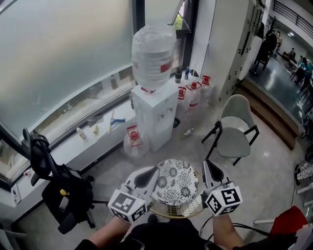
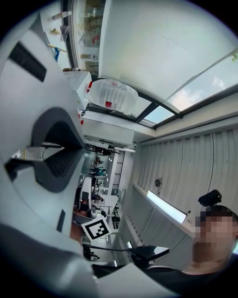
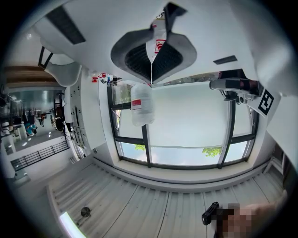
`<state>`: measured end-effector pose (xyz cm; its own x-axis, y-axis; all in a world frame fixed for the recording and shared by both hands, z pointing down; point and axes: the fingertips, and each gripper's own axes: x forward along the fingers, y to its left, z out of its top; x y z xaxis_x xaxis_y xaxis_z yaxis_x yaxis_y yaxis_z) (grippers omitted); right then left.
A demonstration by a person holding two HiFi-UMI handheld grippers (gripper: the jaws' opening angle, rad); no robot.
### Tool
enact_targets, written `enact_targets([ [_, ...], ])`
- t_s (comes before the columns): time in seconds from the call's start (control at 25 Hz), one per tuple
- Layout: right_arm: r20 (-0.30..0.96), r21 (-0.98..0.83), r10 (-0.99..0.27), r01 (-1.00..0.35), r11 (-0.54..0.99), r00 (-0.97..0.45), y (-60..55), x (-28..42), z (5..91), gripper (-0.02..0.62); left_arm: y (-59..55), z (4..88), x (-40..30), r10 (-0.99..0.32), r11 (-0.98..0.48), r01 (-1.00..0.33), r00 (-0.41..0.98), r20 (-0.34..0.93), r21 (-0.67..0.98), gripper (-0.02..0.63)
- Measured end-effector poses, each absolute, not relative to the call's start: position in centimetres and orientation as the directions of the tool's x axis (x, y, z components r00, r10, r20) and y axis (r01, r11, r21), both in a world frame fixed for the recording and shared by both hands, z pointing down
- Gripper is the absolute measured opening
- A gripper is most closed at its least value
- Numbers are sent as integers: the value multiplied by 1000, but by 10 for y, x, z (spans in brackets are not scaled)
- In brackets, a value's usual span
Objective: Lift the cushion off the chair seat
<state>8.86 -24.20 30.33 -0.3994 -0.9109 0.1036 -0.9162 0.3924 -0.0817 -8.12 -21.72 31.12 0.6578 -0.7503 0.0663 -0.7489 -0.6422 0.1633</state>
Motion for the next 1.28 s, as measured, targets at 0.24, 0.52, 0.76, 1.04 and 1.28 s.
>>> enact_targets([
  [0.24, 111, -101, -901, -907, 409, -419, -279, 105, 310, 9, -247, 317, -64, -764, -620, -765, 639, 89, 175, 8],
  [0.52, 145, -117, -887, -898, 424, -438, -317, 123, 334, 11, -283, 335, -43, -762, -611, -768, 636, 119, 191, 8],
  [0.76, 207, -155, -876, -899, 410, -435, -339, 136, 378, 91, -302, 370, -31, -761, -589, -777, 626, 174, 221, 8],
  [1.04, 280, -173, -852, -896, 409, -443, -365, 145, 424, 112, -324, 408, -20, -751, -571, -786, 617, 237, 237, 8],
  [1.28, 344, -195, -825, -894, 404, -448, -384, 151, 475, 156, -337, 443, -13, -744, -555, -794, 607, 279, 248, 8],
])
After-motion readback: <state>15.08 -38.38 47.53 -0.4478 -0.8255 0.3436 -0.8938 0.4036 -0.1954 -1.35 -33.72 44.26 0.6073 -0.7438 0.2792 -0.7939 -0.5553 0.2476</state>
